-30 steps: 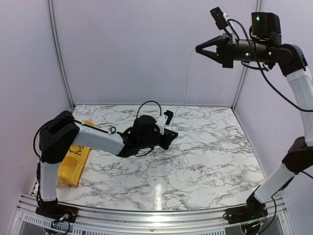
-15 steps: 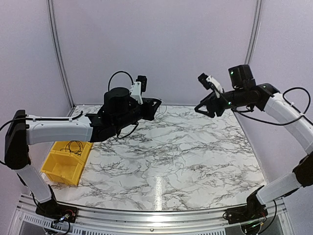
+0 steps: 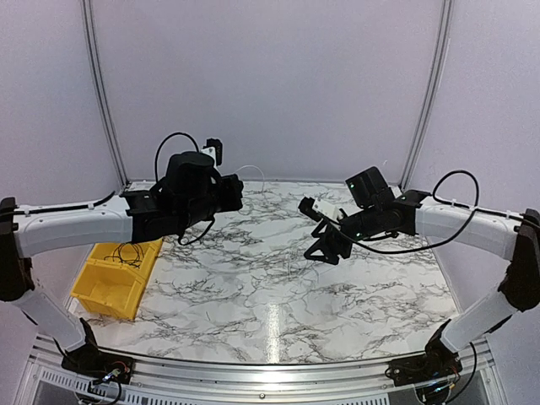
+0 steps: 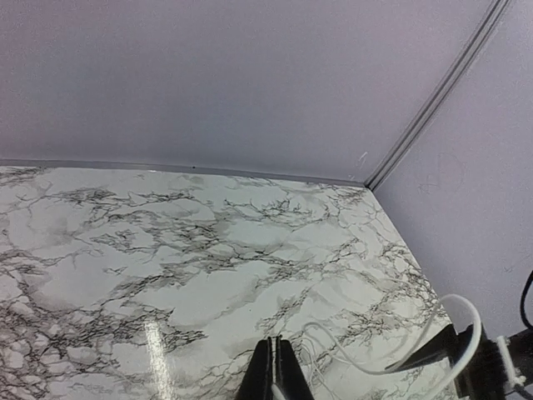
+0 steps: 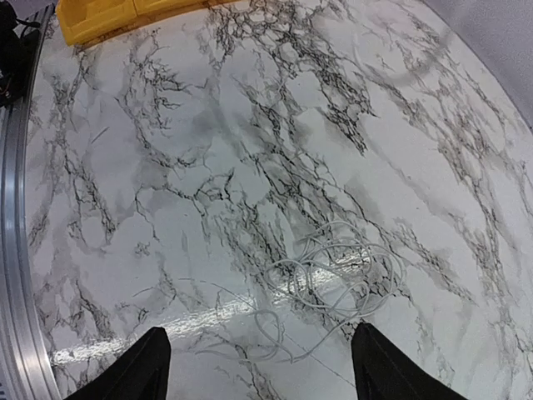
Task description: Untangle the cables
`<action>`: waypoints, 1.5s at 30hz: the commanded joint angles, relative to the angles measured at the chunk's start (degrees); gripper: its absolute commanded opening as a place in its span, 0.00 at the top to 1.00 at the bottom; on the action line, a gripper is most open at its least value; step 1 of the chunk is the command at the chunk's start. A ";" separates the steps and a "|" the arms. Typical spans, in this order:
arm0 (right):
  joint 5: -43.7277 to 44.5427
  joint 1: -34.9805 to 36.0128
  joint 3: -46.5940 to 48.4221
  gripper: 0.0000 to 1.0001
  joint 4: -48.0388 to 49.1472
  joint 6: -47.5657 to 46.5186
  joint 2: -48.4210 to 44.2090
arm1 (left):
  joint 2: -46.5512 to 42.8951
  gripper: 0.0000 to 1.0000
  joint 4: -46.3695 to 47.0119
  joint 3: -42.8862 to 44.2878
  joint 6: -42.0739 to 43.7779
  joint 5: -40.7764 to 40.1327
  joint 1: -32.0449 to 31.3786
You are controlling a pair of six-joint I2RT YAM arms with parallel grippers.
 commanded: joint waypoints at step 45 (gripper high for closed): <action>-3.06 0.55 2.50 0.25 8.33 2.18 5.06 | -43.62 1.00 -87.41 -21.07 -71.92 -24.02 5.81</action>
